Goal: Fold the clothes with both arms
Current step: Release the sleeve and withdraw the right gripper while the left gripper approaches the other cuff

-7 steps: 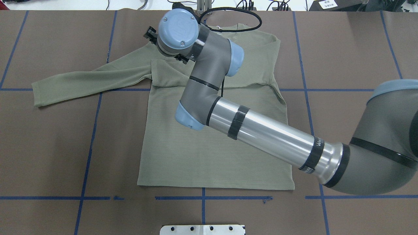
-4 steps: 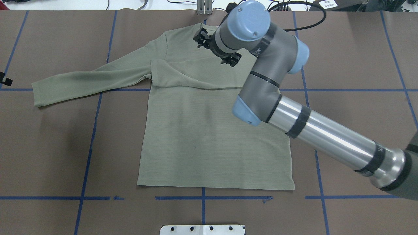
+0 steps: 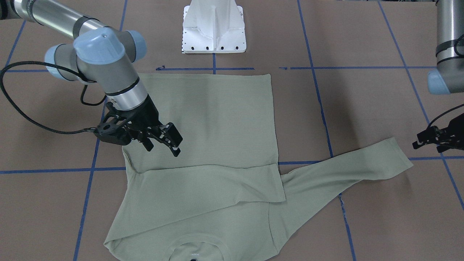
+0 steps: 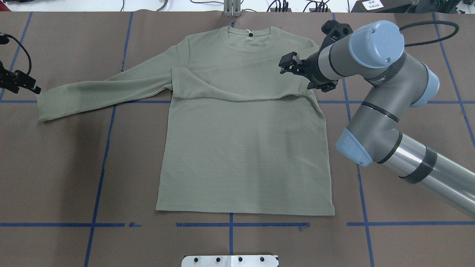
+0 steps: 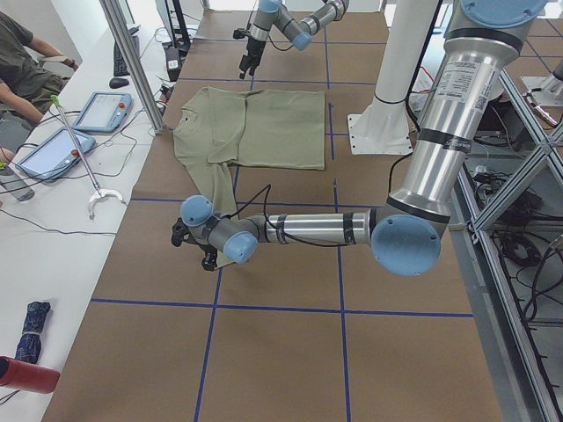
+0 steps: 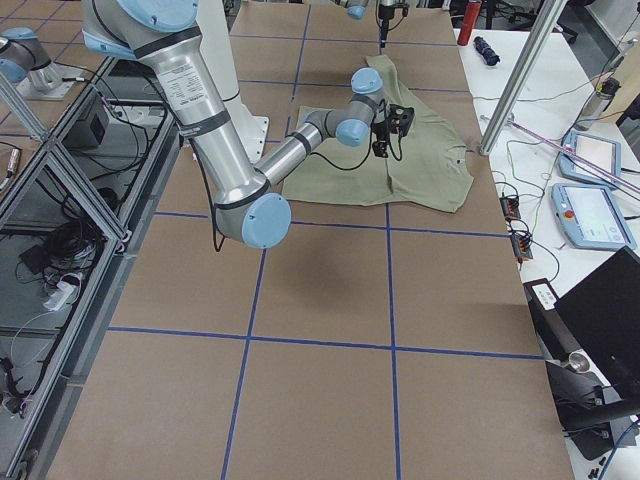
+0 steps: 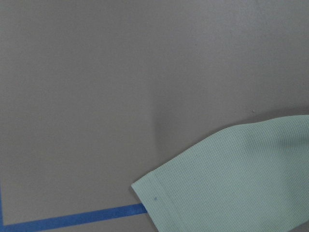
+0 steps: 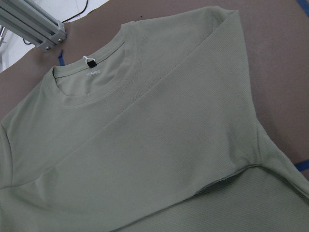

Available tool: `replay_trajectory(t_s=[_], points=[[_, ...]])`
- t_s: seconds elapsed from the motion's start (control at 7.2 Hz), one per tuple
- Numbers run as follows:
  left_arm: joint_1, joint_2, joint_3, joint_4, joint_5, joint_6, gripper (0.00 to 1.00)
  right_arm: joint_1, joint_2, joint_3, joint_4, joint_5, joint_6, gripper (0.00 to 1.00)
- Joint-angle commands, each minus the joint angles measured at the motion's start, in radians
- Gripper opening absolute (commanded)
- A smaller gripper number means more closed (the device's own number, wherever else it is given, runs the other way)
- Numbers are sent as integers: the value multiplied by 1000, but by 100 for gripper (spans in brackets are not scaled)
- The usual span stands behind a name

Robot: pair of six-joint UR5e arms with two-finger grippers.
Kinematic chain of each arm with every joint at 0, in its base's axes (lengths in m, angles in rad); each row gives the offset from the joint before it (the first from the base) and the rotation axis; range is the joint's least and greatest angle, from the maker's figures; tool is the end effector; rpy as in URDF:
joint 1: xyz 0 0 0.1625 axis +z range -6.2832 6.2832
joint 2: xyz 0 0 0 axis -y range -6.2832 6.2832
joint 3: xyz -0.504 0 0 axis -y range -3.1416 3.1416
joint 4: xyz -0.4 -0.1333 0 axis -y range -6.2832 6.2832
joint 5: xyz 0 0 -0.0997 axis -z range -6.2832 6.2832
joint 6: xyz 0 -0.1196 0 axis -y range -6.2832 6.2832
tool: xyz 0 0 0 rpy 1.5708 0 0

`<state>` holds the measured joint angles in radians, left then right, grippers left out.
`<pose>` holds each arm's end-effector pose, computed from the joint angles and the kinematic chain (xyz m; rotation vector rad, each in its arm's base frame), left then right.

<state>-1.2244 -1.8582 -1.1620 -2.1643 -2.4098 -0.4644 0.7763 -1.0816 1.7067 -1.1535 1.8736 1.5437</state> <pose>0.1841 -0.6406 0.7201 0.0832 0.9300 0.0887 -0.4382 -0.5672 0.3448 0.1532 -1.0715 0.5181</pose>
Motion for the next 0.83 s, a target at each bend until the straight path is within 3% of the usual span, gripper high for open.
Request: replay_trajectory(t_s=[0.0,0.14,0.69], points=[[16,-45,74,-2,11,-4,78,1,-43,24,0,-4,-4,99],[23,-52,87,-9,50,-7,78,1,-47,24,1,-4,-4,99],[65,-65,140,-31,57,-5,71,0,-46,25,1,-7,-4,99]])
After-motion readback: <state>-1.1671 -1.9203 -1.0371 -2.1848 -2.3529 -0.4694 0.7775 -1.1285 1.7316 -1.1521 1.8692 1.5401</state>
